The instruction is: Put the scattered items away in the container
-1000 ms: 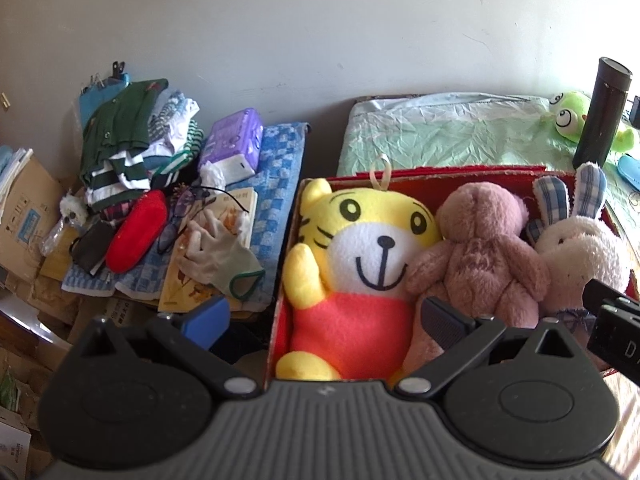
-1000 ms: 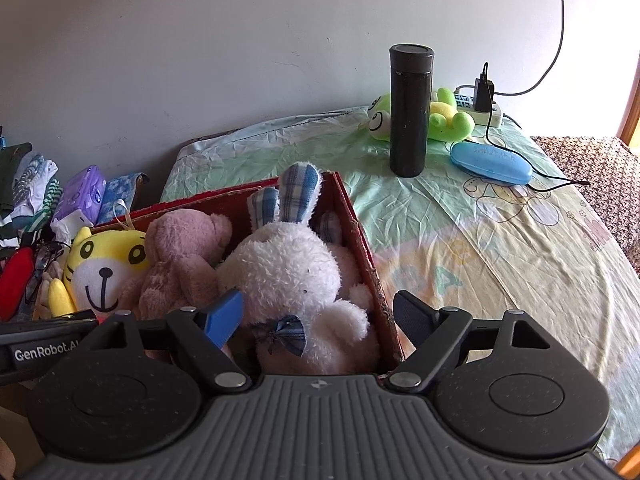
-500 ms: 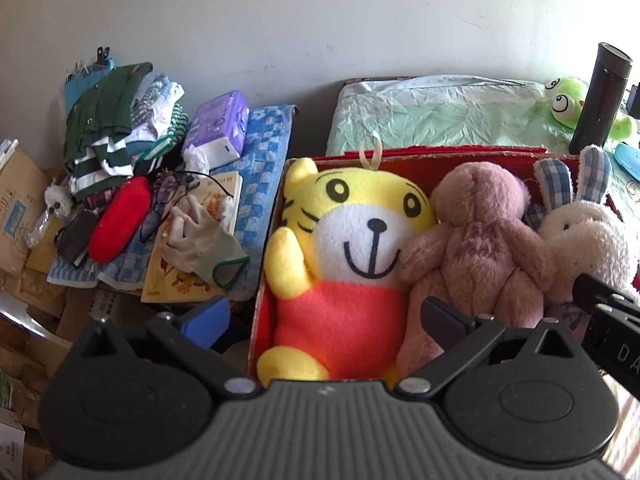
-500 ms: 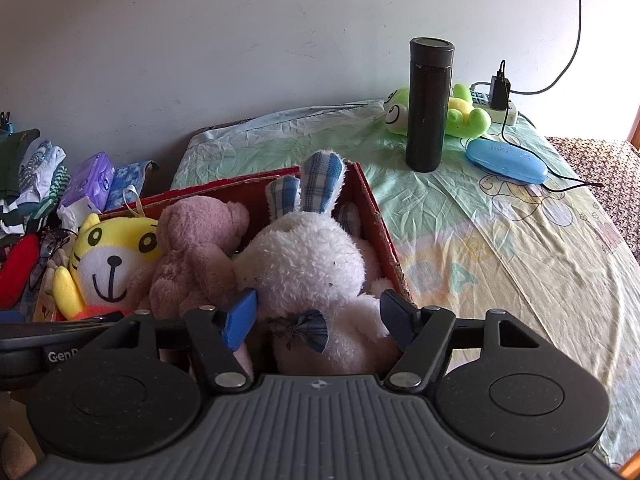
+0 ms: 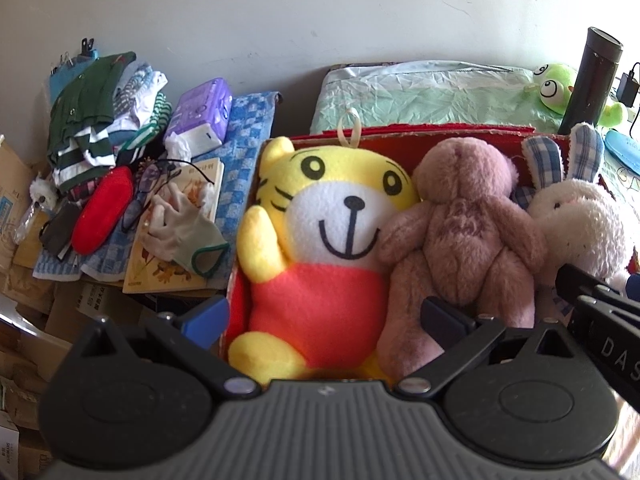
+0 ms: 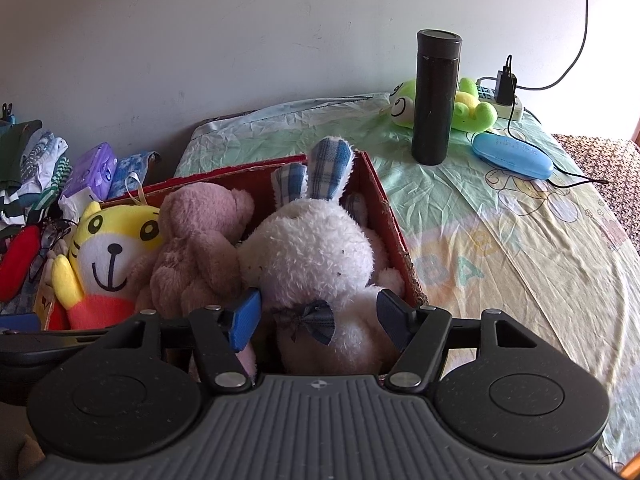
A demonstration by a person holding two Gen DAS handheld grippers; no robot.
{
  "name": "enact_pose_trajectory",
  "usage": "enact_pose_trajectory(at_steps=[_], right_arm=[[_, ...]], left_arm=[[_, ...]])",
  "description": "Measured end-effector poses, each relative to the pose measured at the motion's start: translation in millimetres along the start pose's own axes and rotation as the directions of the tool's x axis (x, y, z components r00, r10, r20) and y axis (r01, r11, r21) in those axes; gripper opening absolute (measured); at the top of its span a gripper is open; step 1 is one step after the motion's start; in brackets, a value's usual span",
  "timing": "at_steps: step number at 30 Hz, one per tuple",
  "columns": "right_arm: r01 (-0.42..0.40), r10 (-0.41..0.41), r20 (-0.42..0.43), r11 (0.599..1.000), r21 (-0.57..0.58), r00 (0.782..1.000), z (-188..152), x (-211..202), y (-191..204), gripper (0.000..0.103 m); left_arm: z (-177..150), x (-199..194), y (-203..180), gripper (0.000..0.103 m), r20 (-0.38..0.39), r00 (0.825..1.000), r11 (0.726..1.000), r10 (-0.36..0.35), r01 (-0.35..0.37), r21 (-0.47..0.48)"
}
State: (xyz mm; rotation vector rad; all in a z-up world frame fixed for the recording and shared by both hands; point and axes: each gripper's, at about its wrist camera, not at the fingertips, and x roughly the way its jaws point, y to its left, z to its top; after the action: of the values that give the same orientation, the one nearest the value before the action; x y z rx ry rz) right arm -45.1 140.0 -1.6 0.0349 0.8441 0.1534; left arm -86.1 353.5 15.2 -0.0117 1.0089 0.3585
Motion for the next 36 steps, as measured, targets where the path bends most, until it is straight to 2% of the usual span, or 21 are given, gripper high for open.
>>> enact_pose_trajectory(at_steps=[36], right_arm=[[0.002,-0.002,-0.002,1.000,-0.003,1.000,2.0,0.0,-1.3,0.065]], left_arm=[[-0.7,2.6,6.5,0.101,0.003,1.000,1.000,-0.009,0.009,-0.027]])
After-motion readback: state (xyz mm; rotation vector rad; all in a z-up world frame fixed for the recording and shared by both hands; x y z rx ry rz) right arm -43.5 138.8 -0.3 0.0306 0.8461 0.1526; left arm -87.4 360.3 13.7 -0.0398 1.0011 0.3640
